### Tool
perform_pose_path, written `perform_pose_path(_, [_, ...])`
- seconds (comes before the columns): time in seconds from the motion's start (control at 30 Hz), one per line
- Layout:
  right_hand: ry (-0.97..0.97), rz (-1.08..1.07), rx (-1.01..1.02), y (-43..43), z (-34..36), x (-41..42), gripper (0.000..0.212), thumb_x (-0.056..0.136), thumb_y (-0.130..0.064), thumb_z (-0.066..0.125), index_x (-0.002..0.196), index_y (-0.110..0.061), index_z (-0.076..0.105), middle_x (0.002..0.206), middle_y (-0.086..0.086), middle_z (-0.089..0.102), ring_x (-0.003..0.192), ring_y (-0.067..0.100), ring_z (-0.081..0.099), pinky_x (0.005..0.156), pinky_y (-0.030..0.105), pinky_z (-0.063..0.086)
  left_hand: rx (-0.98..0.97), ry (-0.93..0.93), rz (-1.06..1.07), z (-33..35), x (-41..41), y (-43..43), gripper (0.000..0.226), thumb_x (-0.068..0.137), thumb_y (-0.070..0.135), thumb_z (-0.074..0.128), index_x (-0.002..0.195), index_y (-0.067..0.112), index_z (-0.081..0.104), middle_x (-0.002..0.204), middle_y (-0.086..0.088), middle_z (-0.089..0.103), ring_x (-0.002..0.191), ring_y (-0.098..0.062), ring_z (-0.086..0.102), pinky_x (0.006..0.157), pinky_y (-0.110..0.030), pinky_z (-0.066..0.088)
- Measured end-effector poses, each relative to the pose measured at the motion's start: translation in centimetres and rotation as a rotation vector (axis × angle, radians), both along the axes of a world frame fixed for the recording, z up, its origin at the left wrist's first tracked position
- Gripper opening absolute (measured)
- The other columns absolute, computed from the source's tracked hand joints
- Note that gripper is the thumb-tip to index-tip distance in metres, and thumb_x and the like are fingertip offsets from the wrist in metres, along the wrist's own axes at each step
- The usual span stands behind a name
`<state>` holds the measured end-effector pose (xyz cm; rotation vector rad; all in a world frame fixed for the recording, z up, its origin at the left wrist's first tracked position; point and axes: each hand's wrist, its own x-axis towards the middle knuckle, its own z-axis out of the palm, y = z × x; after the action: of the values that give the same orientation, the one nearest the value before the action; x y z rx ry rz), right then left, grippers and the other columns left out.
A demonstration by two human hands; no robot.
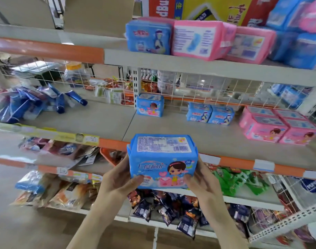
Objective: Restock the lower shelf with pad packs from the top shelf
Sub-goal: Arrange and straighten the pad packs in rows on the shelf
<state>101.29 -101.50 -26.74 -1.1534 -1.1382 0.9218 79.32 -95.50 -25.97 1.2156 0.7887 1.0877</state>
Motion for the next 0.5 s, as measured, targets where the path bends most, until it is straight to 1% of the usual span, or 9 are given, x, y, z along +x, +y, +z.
perform_pose_path(0.03, [0.000,-0.013,0.003,0.4,0.0,-0.6,0.057,0.092,-0.017,0.066,0.144,-0.020,0.046,0.133,-0.009,0.064,0.126,0.011,0.058,0.093,0.019,0.050,-0.005,0.007,-0.005,0.0,-0.5,0.7,0.056,0.072,0.018,0.077,0.126,0.021,0.060,0.110,-0.001,0.076,0.105,-0.019,0.072,0.077,-0.025,0.059])
perform_pose_path(0.1, [0.001,-0.054,0.006,1.2,0.2,-1.5,0.054,0.090,-0.015,0.061,0.141,-0.023,0.047,0.130,-0.014,0.065,0.123,0.006,0.059,0.092,0.015,0.048,-0.014,0.031,0.005,0.3,-1.2,1.9,0.066,0.062,0.045,0.088,0.121,0.028,0.061,0.109,0.004,0.076,0.102,-0.015,0.072,0.077,-0.023,0.058])
perform_pose_path(0.13, [-0.003,-0.067,0.002,1.6,0.3,-1.8,0.054,0.089,-0.014,0.059,0.141,-0.024,0.048,0.129,-0.015,0.065,0.122,0.005,0.059,0.092,0.014,0.048,-0.026,0.042,0.001,0.3,-1.5,2.5,0.069,0.058,0.052,0.089,0.119,0.031,0.061,0.108,0.005,0.076,0.101,-0.014,0.073,0.078,-0.023,0.058])
perform_pose_path(0.17, [-0.013,-0.074,-0.005,1.8,0.2,-2.0,0.054,0.089,-0.014,0.058,0.141,-0.023,0.048,0.129,-0.015,0.066,0.122,0.005,0.060,0.092,0.014,0.048,-0.032,0.053,-0.010,0.1,-1.6,3.1,0.062,0.064,0.048,0.087,0.118,0.030,0.061,0.107,0.005,0.077,0.100,-0.014,0.073,0.078,-0.023,0.058])
perform_pose_path(0.23, [-0.033,-0.090,-0.008,2.2,0.3,-2.3,0.054,0.088,-0.015,0.058,0.141,-0.024,0.047,0.127,-0.019,0.066,0.121,0.002,0.059,0.092,0.013,0.047,-0.043,0.062,-0.026,0.1,-1.6,4.0,0.046,0.074,0.024,0.075,0.118,0.027,0.061,0.103,0.007,0.077,0.098,-0.013,0.073,0.077,-0.021,0.058])
perform_pose_path(0.27, [-0.040,-0.100,-0.009,2.4,0.3,-2.2,0.054,0.088,-0.016,0.058,0.140,-0.025,0.048,0.127,-0.021,0.065,0.121,0.000,0.059,0.092,0.011,0.046,-0.045,0.062,-0.035,0.2,-1.4,4.4,0.045,0.074,0.017,0.070,0.117,0.027,0.060,0.101,0.008,0.077,0.096,-0.010,0.073,0.076,-0.019,0.057])
perform_pose_path(0.33, [-0.051,-0.108,-0.017,2.9,0.3,-1.6,0.056,0.087,-0.018,0.059,0.141,-0.025,0.047,0.128,-0.021,0.064,0.122,0.000,0.058,0.092,0.010,0.045,-0.033,0.080,-0.052,0.3,-0.7,5.0,0.043,0.076,0.012,0.067,0.116,0.026,0.061,0.099,0.009,0.077,0.093,-0.007,0.073,0.074,-0.018,0.057])
perform_pose_path(0.4, [-0.061,-0.118,-0.028,3.5,0.3,-0.7,0.060,0.087,-0.019,0.060,0.145,-0.025,0.045,0.133,-0.016,0.063,0.125,0.004,0.057,0.094,0.014,0.047,-0.038,0.082,-0.069,0.1,0.0,5.7,0.039,0.083,0.005,0.065,0.117,0.024,0.061,0.099,0.009,0.078,0.092,-0.007,0.073,0.072,-0.018,0.057])
perform_pose_path(0.5, [-0.056,-0.118,-0.039,4.6,0.1,1.0,0.065,0.090,-0.016,0.059,0.149,-0.031,0.037,0.137,-0.011,0.061,0.129,0.008,0.055,0.102,0.025,0.048,-0.047,0.095,-0.087,-0.2,1.5,6.9,0.037,0.088,-0.003,0.061,0.117,0.020,0.062,0.097,0.008,0.078,0.090,-0.007,0.074,0.068,-0.016,0.056])
